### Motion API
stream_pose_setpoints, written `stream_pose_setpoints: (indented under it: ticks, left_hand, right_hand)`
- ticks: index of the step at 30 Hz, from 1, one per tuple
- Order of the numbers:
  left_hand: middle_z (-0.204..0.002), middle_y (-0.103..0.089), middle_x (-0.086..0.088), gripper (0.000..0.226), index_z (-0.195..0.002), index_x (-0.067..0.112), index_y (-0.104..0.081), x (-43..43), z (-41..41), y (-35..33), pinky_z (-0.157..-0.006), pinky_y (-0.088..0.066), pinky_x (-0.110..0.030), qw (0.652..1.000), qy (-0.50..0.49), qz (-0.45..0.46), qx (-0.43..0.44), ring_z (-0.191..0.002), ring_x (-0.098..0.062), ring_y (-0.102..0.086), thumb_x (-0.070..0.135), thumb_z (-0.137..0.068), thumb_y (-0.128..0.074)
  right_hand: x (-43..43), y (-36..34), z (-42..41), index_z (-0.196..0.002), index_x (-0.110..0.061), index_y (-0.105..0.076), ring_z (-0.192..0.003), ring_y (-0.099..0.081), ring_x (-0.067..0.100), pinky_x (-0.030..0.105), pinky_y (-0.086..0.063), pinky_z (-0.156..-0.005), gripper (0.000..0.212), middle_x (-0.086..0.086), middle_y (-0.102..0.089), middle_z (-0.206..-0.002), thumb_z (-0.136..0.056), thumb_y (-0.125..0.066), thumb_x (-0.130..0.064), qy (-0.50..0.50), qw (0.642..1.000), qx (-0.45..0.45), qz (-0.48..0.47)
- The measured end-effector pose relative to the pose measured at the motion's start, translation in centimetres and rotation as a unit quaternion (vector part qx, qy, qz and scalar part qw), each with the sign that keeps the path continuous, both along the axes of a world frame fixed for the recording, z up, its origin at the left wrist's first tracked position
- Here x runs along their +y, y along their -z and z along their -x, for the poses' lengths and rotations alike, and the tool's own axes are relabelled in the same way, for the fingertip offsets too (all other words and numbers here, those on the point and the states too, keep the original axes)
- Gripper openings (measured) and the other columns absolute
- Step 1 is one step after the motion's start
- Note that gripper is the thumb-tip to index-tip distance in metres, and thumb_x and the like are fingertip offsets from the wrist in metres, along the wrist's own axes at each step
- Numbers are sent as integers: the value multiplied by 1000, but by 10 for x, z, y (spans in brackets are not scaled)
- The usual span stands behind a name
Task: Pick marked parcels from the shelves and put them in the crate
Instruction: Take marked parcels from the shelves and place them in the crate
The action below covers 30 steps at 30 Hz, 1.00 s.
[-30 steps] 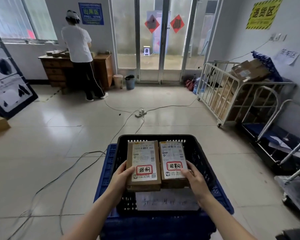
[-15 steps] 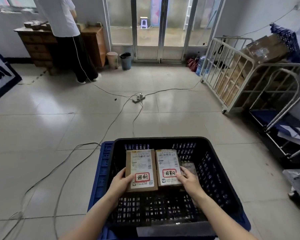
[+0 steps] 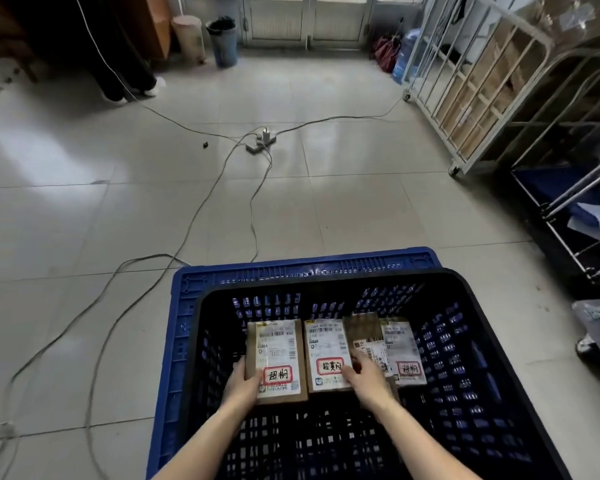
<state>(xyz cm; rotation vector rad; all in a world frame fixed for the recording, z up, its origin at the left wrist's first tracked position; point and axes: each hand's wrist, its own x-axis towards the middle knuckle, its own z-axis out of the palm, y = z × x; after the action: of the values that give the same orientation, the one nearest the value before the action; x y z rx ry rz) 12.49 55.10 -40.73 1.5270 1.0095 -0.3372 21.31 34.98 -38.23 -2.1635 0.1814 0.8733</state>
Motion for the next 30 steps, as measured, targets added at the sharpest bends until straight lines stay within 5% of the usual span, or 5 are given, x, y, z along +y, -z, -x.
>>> stream_pose_setpoints:
  ticks: [12,16,24,30]
  left_hand:
    - [-135,-52,-10,55,-146,13,-27,-11,-20,38,-103,-42,-37,1000,2,15,26,-121,-27,-52,13,-95,-50]
    - [-135,-52,-6,64,-148,19,-21,-15,-21,44,-99,-41,-33,999,23,-8,21,-120,-24,-52,15,-93,-54]
    - [-141,-46,-8,75,-151,19,-8,-21,-26,47,-103,-41,-37,995,59,-53,56,-125,-26,-49,23,-93,-55]
    - [-157,-12,-12,76,-151,23,1,-25,-30,24,-115,-22,-44,967,150,-186,84,-144,-32,-13,32,-94,-48]
  right_hand:
    - [6,43,-21,-142,-14,-32,-131,-40,24,37,-36,-108,55,9,-35,-144,-93,-53,-25,-41,993,-35,107]
    - [8,52,-20,-140,-16,-33,-117,-52,18,36,-46,-99,56,5,-38,-138,-90,-56,-29,-63,986,-58,144]
    - [7,60,-16,-133,-19,-38,-109,-48,14,30,-47,-89,48,1,-43,-127,-90,-57,-28,-97,968,-115,200]
    - [4,44,-11,-137,-17,-36,-114,-46,18,33,-45,-95,52,5,-43,-129,-90,-56,-31,-111,968,-140,173]
